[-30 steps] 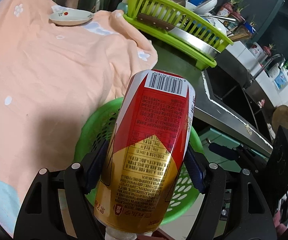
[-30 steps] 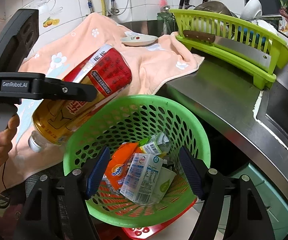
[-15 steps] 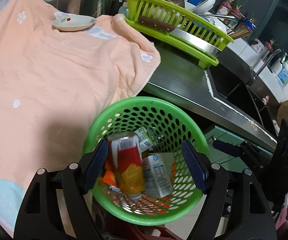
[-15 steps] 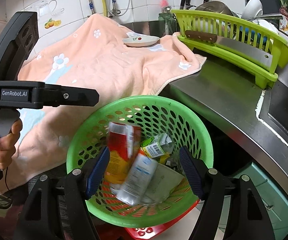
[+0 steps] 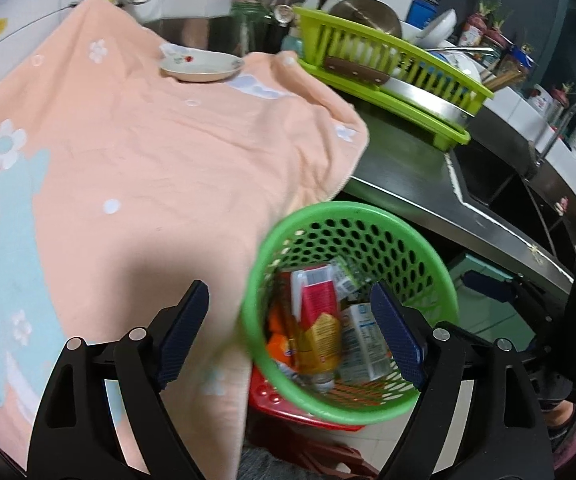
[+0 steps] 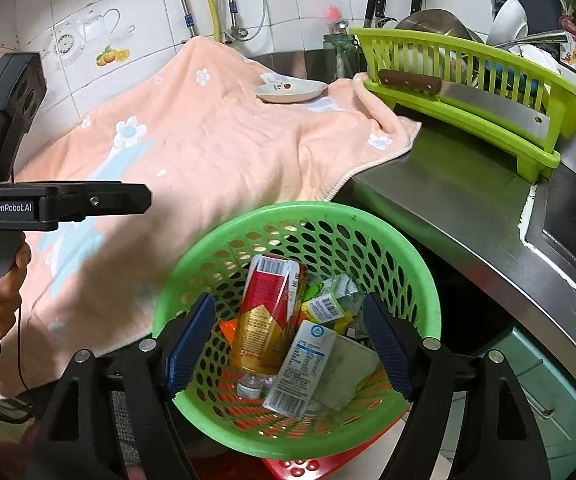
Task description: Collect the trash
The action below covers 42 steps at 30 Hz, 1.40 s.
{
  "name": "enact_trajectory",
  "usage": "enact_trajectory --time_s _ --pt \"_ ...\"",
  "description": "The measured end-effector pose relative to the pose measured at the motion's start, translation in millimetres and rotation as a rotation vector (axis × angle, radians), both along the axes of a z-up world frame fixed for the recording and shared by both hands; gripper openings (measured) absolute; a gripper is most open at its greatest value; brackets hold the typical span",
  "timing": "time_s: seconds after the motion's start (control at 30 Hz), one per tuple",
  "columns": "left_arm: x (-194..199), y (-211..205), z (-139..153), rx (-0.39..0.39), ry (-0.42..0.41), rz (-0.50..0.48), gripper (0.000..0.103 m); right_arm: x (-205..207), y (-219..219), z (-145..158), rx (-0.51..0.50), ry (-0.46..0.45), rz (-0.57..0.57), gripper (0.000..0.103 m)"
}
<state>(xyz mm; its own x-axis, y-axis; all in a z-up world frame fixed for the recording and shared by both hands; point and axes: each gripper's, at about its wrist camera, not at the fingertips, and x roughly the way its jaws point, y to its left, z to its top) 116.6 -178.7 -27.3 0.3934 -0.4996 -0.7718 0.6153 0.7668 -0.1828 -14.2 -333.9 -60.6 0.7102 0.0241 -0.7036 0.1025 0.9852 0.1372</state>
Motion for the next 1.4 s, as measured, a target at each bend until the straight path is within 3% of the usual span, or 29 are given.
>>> enact_trajectory --time_s 0.47,1.0,1.4 --pt "-6 39 13 0.034 -0.071 0.109 0.090 5 15 12 0.039 -0.035 0.008 0.079" --pt "-23 92 28 0.051 -0.188 0.251 0.098 8 45 29 0.012 -0.079 0.019 0.086" --pt "-37 123 35 0.034 -0.224 0.327 0.098 14 61 34 -0.024 -0.089 0.008 0.090"
